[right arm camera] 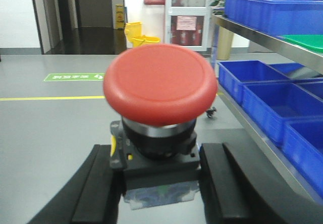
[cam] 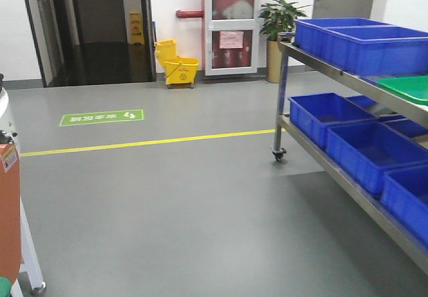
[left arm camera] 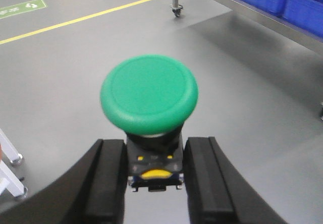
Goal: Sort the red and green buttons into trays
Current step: 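Drive the base to the shelf with the green and red trays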
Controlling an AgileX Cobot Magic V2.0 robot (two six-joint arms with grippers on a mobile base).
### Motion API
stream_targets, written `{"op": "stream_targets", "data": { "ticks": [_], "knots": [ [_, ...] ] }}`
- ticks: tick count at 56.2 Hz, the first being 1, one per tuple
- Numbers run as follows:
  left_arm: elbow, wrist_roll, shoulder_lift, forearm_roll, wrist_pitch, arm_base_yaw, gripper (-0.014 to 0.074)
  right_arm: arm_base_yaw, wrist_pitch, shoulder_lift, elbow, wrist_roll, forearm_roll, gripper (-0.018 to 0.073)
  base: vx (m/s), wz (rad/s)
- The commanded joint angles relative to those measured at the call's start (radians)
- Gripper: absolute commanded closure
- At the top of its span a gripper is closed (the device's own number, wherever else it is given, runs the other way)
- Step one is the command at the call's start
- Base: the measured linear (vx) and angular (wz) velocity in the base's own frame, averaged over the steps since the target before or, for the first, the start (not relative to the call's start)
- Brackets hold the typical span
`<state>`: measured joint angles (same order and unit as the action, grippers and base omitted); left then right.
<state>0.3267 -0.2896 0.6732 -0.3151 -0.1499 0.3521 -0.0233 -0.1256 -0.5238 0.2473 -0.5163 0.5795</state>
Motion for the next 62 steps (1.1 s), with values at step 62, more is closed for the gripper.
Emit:
{"op": "stream_targets", "data": {
  "ticks": [62],
  "knots": [
    [0.028,-0.001,-0.002,0.004,0.077,0.004,0.0601,0.002,-0.085,-0.005,0.037,0.011,0.009,0.0568,0.6,0.04]
  ]
}}
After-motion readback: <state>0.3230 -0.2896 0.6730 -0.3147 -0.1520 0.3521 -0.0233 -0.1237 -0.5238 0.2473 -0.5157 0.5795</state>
